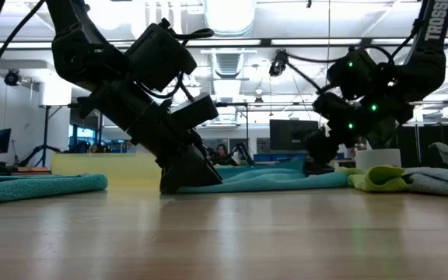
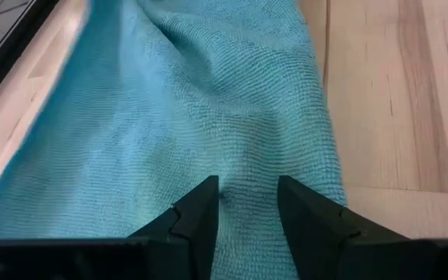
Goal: Roll microfiber towels into tight, uniform cylinder then place into a basket
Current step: Roll the right light blue towel
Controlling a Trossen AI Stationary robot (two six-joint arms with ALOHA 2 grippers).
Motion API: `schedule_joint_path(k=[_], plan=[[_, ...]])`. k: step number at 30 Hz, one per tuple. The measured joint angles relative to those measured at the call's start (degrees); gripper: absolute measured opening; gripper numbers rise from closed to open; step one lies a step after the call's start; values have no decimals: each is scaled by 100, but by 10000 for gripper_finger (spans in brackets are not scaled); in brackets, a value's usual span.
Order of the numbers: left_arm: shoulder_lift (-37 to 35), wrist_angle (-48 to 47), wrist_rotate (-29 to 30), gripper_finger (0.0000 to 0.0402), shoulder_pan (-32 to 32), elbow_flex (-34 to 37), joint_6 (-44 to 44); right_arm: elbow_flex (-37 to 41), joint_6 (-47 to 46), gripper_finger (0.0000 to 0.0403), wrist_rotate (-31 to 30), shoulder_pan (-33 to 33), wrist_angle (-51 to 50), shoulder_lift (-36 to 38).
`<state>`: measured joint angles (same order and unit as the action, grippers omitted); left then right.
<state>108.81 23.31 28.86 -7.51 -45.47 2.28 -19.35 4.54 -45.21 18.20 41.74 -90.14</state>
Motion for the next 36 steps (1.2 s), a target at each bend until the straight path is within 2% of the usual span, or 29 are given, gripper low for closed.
schedule_joint_path(k=[3, 10, 13, 19, 22, 24, 26, 31, 36], plan=[[0, 0, -4, 121, 0, 0, -2, 0, -2, 249, 603, -7, -117, 105], [0, 0, -9, 121, 0, 1, -28, 0, -403, 246, 655, -58, -766, 208], [0, 0, -9, 121, 0, 1, -28, 2, -720, 246, 912, -200, -1284, 498], [0, 0, -7, 121, 0, 1, -33, 2, -1767, 246, 1925, -497, -2794, 1738], [0, -2, -7, 121, 0, 2, -33, 2, -2422, 246, 2779, -506, -3683, 2445], [2, 0, -7, 121, 0, 2, -33, 7, -2713, 244, 3263, -507, -4106, 2772], [0, 0, -7, 121, 0, 2, -33, 48, -2796, 242, 3497, -507, -4288, 2947], [-104, -181, -17, 121, -5, 7, 90, 134, -2882, 232, 3607, -505, -4343, 2807], [-270, -642, 180, 121, -7, 13, 113, 160, -3051, 224, 4376, -504, -3930, 2196]])
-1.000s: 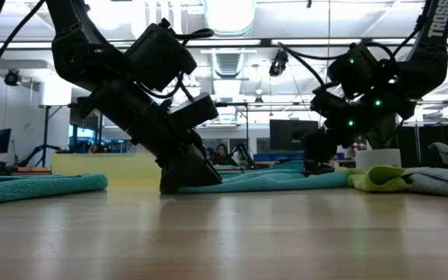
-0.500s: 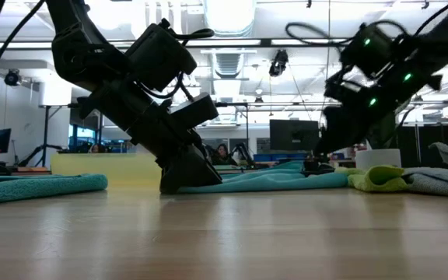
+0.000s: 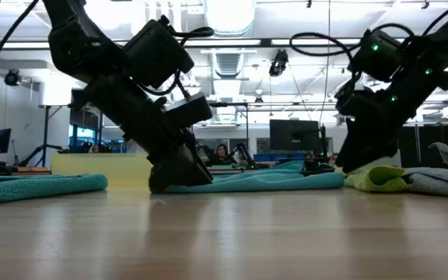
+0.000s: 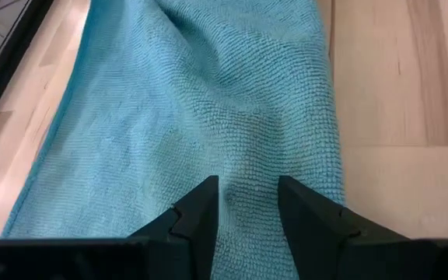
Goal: Roll microfiber towels into tight, uniform cylinder then place into a basket
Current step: Roll the right light blue towel
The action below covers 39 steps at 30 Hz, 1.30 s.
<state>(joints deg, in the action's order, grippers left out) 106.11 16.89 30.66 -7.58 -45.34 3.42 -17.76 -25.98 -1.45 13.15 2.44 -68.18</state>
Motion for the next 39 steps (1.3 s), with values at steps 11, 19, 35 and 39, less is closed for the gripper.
schedule_joint_path(k=[11, 19, 35, 39], plan=[[-12, 44, 93, 121, -2, 50, -2, -2, -379, 268, 995, 142, 905, -786], [-5, 52, 94, 121, -4, 50, -140, -2, -584, 281, 1112, 148, 1023, -504], [1, 57, 95, 121, -4, 55, -148, -2, -721, 247, 1688, 135, 1064, -760], [1, 57, 93, 121, -4, 55, -151, -2, -719, 244, 1818, 133, 1103, -852]])
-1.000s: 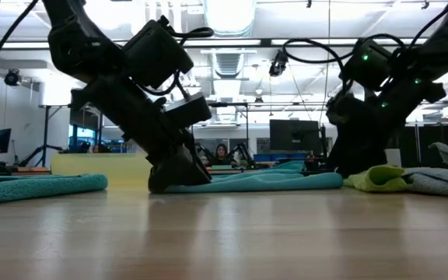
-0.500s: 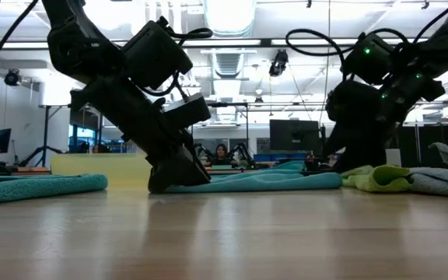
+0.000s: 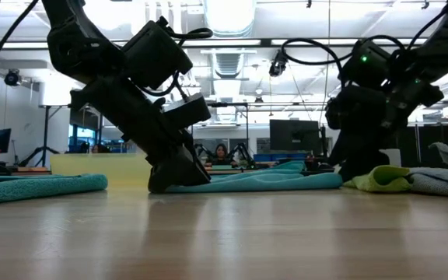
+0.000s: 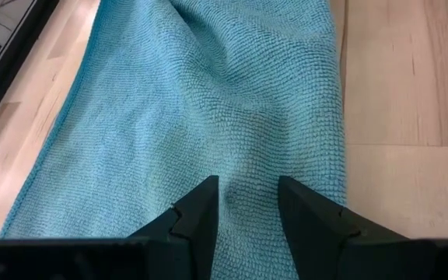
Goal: Roll microfiber towels into tight, uniform cylinder then place into a basket
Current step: Roll the right light blue towel
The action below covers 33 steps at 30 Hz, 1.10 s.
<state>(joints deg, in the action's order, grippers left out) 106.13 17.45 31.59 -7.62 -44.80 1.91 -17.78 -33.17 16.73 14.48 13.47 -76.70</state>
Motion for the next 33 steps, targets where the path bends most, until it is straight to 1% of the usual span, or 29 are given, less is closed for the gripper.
schedule_joint_path(k=[10, 16, 21, 23, 25, 27, 33], plan=[[0, 0, -22, 121, 0, 0, -2, 0, 109, 233, -46, -22, 641, -25], [0, 4, -26, 121, 0, 9, -11, 0, 107, 233, -42, -54, 641, -27], [0, 2, -26, 121, 0, 15, -32, 0, 121, 232, -30, -271, 573, -27], [0, -9, -26, 121, 0, 15, -129, 0, 125, 231, -208, -343, 378, -31], [0, -13, -28, 121, 0, 15, -157, 2, 166, 225, -545, -414, 147, -33], [0, -17, -28, 121, 0, 15, -157, 6, 288, 216, -753, -473, 12, -35], [0, -33, -28, 121, 0, 15, -160, 13, 503, 181, -783, -710, 48, -35]])
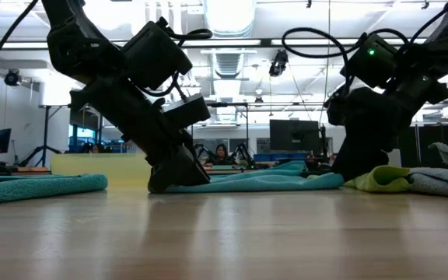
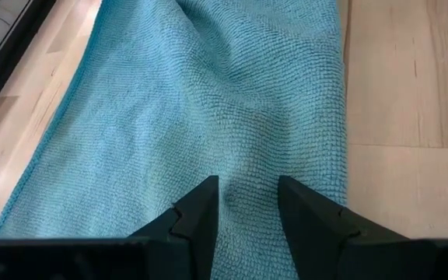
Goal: Roll microfiber towels into tight, uniform cylinder then place into a basket
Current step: Roll the right light blue towel
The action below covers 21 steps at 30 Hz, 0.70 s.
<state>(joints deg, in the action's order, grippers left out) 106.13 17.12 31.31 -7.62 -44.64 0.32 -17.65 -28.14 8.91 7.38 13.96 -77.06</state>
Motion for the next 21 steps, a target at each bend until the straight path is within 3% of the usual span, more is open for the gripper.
schedule_joint_path(k=[14, 21], plan=[[0, -18, -1, 121, 0, 0, -4, 0, 284, 90, 16, -641, -2, 0], [-13, -419, 107, 121, -1, -9, -20, 2, 566, 82, 761, -992, -9, 2]])
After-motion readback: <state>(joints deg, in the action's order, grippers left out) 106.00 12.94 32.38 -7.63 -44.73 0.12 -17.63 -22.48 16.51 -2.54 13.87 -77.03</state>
